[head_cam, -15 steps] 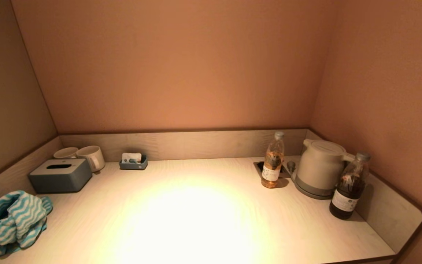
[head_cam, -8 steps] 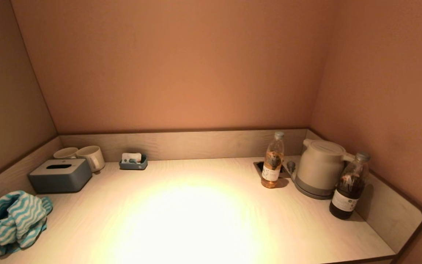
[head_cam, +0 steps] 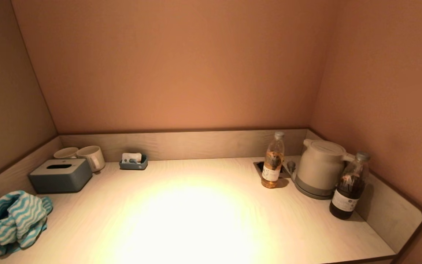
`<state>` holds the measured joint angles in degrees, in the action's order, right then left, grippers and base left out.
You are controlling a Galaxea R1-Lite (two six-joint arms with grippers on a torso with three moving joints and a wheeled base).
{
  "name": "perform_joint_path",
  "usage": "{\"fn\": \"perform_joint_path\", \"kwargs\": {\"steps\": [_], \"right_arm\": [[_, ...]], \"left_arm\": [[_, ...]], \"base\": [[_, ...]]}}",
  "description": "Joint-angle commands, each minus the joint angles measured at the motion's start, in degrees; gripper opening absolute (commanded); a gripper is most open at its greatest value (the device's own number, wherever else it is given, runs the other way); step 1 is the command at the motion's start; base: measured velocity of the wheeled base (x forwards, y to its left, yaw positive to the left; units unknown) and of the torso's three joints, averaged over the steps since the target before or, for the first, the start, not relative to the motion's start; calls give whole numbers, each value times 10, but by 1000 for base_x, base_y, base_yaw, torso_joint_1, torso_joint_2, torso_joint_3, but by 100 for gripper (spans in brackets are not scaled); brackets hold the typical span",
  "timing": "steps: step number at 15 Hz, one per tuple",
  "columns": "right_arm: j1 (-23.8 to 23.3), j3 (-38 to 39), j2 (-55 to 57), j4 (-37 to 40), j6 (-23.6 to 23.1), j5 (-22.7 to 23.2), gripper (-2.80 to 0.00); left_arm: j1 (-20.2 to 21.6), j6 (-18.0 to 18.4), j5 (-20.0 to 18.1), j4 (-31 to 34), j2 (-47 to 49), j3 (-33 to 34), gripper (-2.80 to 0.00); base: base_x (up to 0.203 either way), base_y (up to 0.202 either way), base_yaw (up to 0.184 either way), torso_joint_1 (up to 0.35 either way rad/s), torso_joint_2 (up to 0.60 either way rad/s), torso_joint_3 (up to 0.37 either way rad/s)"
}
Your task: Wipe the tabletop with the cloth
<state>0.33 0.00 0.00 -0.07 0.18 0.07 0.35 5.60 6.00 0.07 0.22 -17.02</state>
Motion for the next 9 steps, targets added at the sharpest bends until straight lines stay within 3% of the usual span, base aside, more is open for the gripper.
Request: {"fn": "perform_joint_path", "kwargs": {"steps": [1, 3, 4, 9], "right_arm": [[0, 0, 0, 0, 0, 0, -280], [0, 0, 0, 0, 0, 0, -280], [0, 0, 0, 0, 0, 0, -280], [0, 0, 0, 0, 0, 0, -280]], "left_arm": [[1, 3, -5, -62, -2, 72, -280], [1, 13, -18, -156, -2, 144, -280], [1, 16, -25, -174, -2, 158, -280], [0, 6, -46, -133, -2, 169, -280]], "base": [[0, 0, 0, 0, 0, 0], [0, 0, 0, 0, 0, 0], [0, 0, 0, 0, 0, 0], [0, 0, 0, 0, 0, 0]]}}
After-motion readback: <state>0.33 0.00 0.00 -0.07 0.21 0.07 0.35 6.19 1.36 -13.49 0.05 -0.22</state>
